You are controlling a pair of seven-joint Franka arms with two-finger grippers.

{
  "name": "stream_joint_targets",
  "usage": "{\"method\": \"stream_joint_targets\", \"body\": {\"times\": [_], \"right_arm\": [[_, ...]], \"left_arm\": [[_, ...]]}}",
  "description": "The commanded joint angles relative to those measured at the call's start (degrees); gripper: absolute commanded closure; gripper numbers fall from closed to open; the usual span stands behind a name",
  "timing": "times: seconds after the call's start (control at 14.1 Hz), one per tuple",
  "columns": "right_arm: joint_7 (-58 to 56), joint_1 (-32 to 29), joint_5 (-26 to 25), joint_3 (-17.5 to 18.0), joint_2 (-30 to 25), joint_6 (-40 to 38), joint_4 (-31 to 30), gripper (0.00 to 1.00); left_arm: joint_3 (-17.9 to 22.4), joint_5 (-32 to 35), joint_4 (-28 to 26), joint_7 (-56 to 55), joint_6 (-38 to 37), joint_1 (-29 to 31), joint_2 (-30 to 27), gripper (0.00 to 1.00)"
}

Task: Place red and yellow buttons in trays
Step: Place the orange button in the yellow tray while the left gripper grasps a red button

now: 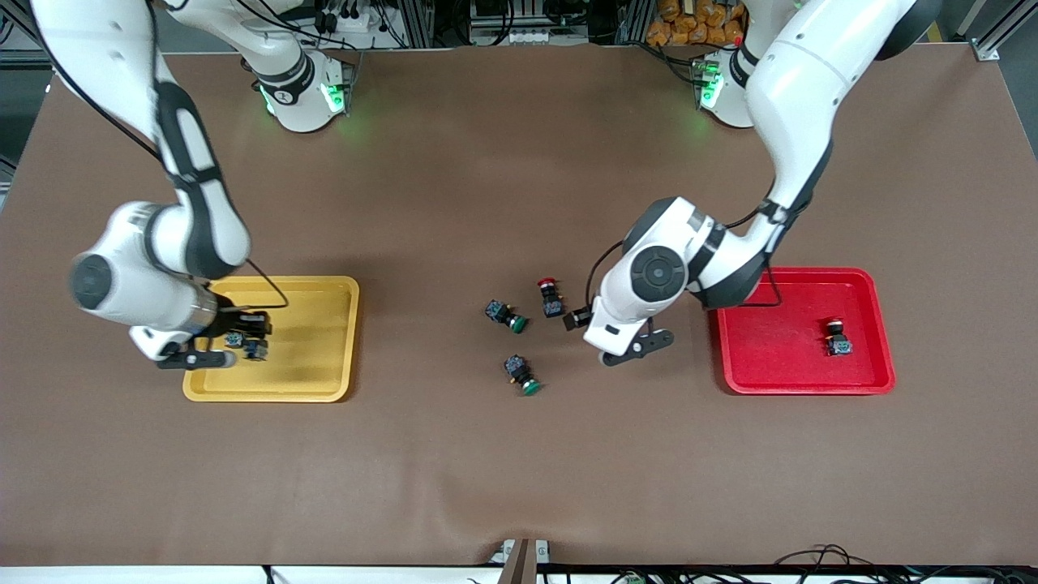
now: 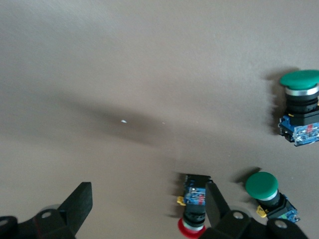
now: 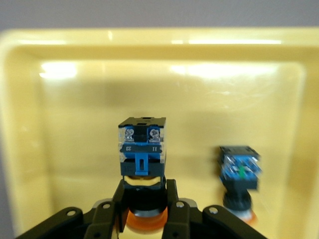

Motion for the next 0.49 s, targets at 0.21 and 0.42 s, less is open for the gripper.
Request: {"method": "stream_joint_targets", "body": {"times": [0.21, 0.42], "right_arm": [[-0.87, 0.26, 4.05, 2.29, 3.38, 3.51, -0.1, 0.99], [-0.79, 0.44, 4.05, 2.29, 2.86, 2.81, -0.01, 0.2]], "left_arm": [[3.8, 1.93, 1.79, -7.11, 3.42, -7.52, 3.34, 0.0], [8.72, 1.84, 1.79, -10.11, 5.71, -14.13, 4.93, 0.0]]}}
